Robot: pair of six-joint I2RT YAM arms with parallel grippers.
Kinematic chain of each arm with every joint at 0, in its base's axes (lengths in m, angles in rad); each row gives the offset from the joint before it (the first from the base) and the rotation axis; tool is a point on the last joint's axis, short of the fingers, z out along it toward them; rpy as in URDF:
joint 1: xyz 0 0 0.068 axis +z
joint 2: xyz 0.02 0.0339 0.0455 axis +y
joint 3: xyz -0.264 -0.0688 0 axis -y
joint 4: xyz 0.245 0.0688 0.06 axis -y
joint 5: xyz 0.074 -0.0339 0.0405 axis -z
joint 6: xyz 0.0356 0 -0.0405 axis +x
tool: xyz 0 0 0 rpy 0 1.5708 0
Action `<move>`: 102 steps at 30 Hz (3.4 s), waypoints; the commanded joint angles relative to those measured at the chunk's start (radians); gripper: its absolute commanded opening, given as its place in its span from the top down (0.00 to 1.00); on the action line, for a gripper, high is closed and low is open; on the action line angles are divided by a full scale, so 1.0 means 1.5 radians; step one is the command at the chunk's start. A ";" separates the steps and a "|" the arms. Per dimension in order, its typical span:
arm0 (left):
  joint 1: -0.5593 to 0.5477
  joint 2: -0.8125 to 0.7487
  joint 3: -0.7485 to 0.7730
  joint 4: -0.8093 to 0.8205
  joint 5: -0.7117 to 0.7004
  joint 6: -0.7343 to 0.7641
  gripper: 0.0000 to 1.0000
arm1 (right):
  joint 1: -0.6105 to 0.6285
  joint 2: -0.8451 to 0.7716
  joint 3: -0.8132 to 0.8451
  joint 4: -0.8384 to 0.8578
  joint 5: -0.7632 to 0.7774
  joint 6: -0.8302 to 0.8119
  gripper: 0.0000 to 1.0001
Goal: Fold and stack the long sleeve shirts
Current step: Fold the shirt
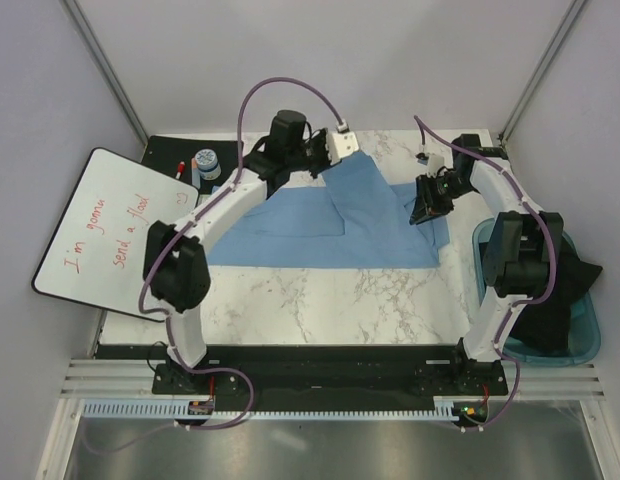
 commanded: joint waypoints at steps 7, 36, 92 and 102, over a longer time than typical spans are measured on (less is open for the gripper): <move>0.084 -0.240 -0.329 -0.250 0.302 0.479 0.97 | 0.007 0.007 0.000 0.041 -0.028 0.019 0.71; 0.284 -0.186 -0.423 -0.295 0.165 1.089 0.51 | 0.007 -0.023 -0.054 0.030 0.004 -0.021 0.71; 0.337 -0.133 -0.391 -0.378 0.044 0.835 0.72 | 0.157 -0.046 -0.190 0.159 0.247 0.024 0.74; 0.351 -0.260 -0.394 -0.375 0.184 0.569 0.01 | 0.157 0.175 0.020 0.267 0.499 -0.025 0.81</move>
